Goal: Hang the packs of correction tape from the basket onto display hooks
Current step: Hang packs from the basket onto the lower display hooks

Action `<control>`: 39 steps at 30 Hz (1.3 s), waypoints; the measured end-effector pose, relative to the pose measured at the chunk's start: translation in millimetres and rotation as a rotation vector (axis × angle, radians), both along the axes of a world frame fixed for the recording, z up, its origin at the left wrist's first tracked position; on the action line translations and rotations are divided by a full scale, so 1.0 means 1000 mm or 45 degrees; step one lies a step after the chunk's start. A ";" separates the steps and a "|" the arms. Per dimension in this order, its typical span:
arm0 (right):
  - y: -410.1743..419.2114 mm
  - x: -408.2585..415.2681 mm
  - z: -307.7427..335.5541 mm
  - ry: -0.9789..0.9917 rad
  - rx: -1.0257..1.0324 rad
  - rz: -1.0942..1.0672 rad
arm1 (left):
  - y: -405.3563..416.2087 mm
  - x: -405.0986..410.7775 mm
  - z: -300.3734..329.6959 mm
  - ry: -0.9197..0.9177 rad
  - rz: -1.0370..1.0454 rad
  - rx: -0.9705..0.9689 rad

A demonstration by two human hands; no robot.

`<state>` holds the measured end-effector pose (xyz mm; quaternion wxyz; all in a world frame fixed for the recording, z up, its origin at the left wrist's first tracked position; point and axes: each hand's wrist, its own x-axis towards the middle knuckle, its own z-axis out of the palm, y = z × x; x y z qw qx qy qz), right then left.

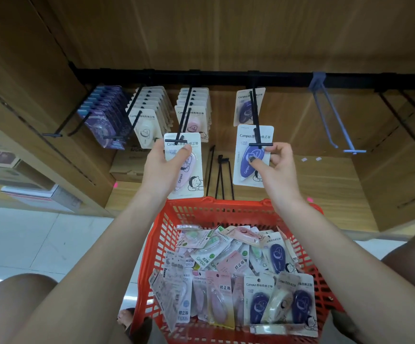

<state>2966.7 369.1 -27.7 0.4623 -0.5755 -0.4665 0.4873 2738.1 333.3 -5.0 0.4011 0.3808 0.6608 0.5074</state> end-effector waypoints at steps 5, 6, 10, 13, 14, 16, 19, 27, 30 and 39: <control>0.039 -0.001 -0.003 -0.128 -0.009 0.027 | 0.022 -0.005 -0.013 0.183 -0.096 -0.050; 0.050 -0.002 -0.004 -0.172 -0.002 0.037 | 0.029 -0.009 -0.017 0.199 -0.106 -0.068; 0.092 -0.005 -0.009 -0.266 0.013 0.042 | 0.061 -0.014 -0.024 0.266 -0.143 -0.133; 0.120 -0.012 -0.011 -0.282 -0.018 0.021 | 0.084 -0.010 -0.023 0.277 -0.154 -0.304; 0.128 -0.014 -0.012 -0.317 -0.030 0.013 | 0.090 -0.011 -0.021 0.338 -0.215 -0.327; 0.140 -0.017 -0.012 -0.405 -0.034 0.000 | 0.106 -0.014 -0.028 0.410 -0.258 -0.293; 0.151 -0.020 -0.015 -0.469 -0.052 -0.010 | 0.111 -0.014 -0.021 0.437 -0.172 -0.200; 0.102 -0.007 -0.021 -0.665 0.007 -0.005 | 0.074 -0.020 -0.049 0.380 -0.125 -0.448; 0.053 -0.005 -0.040 -0.552 -0.061 -0.046 | 0.027 0.000 -0.053 0.500 -0.121 -0.429; -0.099 0.015 -0.113 -0.697 -0.296 0.526 | -0.121 0.021 -0.135 1.562 -1.071 -0.977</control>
